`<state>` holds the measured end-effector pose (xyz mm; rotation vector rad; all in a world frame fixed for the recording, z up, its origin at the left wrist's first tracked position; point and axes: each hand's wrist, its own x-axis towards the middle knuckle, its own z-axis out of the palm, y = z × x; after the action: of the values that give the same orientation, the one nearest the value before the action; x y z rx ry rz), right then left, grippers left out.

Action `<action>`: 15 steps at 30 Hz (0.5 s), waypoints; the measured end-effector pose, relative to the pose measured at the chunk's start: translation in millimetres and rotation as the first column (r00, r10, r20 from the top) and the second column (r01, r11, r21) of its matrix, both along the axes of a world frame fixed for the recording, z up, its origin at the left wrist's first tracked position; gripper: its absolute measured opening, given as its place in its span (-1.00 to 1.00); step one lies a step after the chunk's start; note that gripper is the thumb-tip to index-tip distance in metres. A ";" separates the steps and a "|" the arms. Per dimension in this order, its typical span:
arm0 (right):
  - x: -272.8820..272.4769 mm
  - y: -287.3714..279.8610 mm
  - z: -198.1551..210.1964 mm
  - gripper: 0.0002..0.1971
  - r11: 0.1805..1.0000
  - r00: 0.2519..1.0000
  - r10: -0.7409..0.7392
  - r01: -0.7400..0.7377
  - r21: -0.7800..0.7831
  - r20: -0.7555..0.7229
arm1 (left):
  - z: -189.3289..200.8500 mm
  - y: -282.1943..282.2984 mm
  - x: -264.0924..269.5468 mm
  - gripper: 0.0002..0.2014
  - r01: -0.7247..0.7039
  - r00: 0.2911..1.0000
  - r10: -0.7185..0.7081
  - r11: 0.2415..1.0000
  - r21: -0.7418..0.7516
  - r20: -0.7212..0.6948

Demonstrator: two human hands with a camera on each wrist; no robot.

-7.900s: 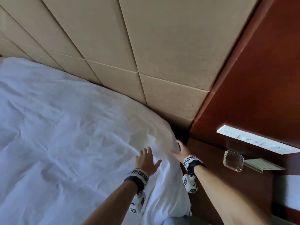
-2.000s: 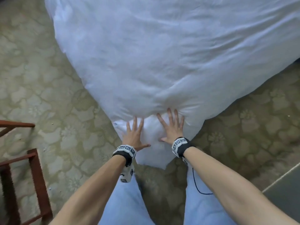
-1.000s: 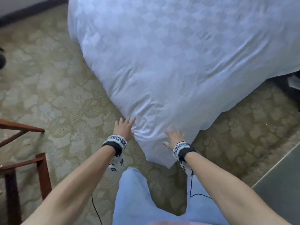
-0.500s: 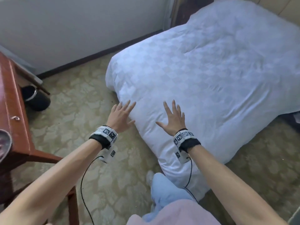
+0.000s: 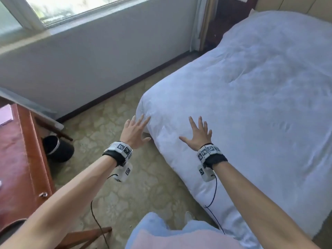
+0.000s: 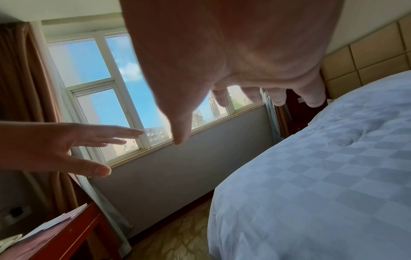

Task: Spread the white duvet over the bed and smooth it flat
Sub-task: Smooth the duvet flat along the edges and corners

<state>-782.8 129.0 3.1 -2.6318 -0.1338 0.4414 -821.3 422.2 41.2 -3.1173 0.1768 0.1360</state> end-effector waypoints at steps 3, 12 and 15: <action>40.6 59.1 3.0 0.01 1.000 0.999 -0.031 0.031 0.004 0.006 | -7.3 65.2 52.4 0.00 0.029 1.000 -0.028 1.000 0.009 -0.010; 142.5 218.0 -31.1 0.03 0.962 0.961 -0.271 0.273 0.028 -0.053 | -35.1 215.5 231.7 0.09 0.267 0.961 -0.260 0.960 0.082 -0.091; 172.6 242.0 -26.8 0.03 0.930 0.929 -0.363 0.366 0.033 -0.070 | -28.8 233.5 294.8 0.10 0.375 0.924 -0.367 0.924 0.074 -0.105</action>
<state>-610.2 371.0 -23.8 -2.5162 0.3584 0.3848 -526.5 655.7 12.4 -2.9187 0.7339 0.2675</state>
